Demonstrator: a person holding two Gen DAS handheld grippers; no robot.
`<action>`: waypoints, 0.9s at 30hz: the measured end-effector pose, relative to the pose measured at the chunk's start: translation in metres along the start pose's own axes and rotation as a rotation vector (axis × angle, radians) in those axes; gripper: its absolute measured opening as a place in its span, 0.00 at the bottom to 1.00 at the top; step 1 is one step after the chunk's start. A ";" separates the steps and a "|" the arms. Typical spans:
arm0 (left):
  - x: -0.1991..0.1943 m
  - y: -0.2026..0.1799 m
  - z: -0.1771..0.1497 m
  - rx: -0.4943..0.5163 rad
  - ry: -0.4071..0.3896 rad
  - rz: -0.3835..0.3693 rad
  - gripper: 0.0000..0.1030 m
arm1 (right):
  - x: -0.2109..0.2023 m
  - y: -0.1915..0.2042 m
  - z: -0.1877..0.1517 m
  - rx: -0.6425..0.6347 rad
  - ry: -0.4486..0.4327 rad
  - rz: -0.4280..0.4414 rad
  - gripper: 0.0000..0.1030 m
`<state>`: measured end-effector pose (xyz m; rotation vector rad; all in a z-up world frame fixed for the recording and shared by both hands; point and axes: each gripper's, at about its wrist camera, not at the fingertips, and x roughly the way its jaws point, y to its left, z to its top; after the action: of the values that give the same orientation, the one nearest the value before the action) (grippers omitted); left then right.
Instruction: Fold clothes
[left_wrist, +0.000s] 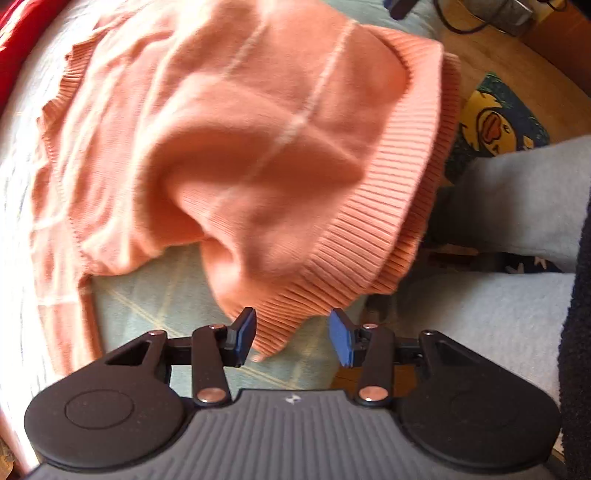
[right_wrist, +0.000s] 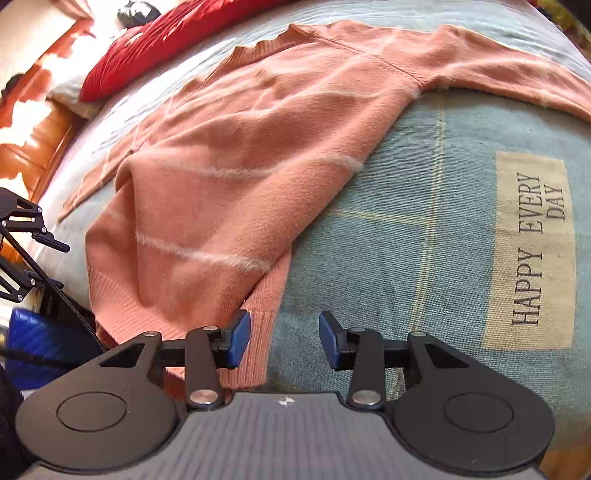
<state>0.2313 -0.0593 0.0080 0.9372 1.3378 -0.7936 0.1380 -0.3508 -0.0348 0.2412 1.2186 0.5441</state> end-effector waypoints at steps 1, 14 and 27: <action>-0.003 0.008 0.010 -0.013 -0.020 0.024 0.44 | 0.002 -0.006 -0.001 0.031 -0.025 0.001 0.44; 0.023 -0.002 0.258 0.015 -0.460 -0.173 0.52 | 0.017 -0.009 -0.021 0.164 -0.084 0.022 0.44; 0.067 -0.001 0.255 -0.012 -0.321 -0.288 0.55 | 0.023 -0.008 -0.029 0.241 -0.136 0.067 0.44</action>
<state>0.3470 -0.2859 -0.0598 0.5821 1.2041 -1.1047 0.1181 -0.3489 -0.0673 0.5171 1.1461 0.4305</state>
